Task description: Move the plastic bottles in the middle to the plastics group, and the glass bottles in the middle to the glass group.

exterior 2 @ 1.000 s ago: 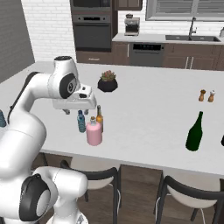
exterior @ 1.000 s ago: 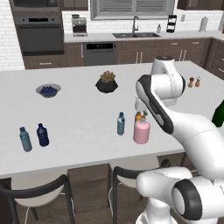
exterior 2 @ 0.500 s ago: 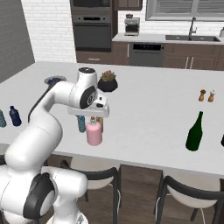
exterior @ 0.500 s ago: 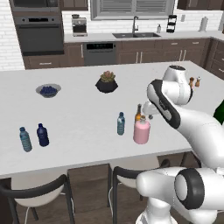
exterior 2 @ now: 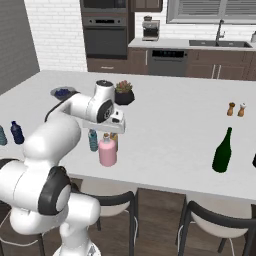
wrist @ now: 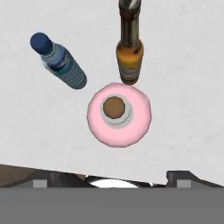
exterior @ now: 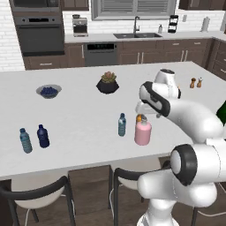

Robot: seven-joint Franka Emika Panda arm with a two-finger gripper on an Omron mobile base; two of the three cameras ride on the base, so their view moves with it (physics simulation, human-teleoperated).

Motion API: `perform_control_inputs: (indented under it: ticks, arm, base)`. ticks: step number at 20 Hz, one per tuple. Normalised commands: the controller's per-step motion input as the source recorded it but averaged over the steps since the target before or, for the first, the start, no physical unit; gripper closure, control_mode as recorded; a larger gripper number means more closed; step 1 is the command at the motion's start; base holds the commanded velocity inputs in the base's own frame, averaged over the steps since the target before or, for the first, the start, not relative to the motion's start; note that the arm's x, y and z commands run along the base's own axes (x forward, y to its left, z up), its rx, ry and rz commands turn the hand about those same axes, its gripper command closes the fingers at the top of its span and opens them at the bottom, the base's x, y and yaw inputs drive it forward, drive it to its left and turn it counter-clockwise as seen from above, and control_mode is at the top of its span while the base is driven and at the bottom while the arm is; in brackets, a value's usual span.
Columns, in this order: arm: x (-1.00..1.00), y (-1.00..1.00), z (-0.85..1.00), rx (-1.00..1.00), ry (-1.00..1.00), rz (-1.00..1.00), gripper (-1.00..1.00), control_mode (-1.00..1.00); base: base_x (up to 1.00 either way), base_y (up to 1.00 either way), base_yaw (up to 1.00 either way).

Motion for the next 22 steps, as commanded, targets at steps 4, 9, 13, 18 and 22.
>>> perform_control_inputs:
  ticks: [4,9,13,18,22]
  arm:
    - [0.52,0.0,-0.28,0.0,0.1,-0.02,-1.0,-1.0]
    - [0.42,0.0,-0.31,0.0,0.1,0.0,-1.0,-1.0]
    - [0.33,0.01,-0.27,0.0,0.03,0.0,-1.0,-1.0]
    - [0.04,0.0,-0.22,0.0,0.01,0.0,-1.0,-1.0]
    - [-0.07,0.02,-0.09,0.0,0.0,-0.02,-1.0,-1.0]
  base:
    - [0.0,0.0,0.0]
    - [0.0,0.0,0.0]
    - [0.0,0.0,0.0]
    - [0.0,0.0,0.0]
    - [0.0,0.0,0.0]
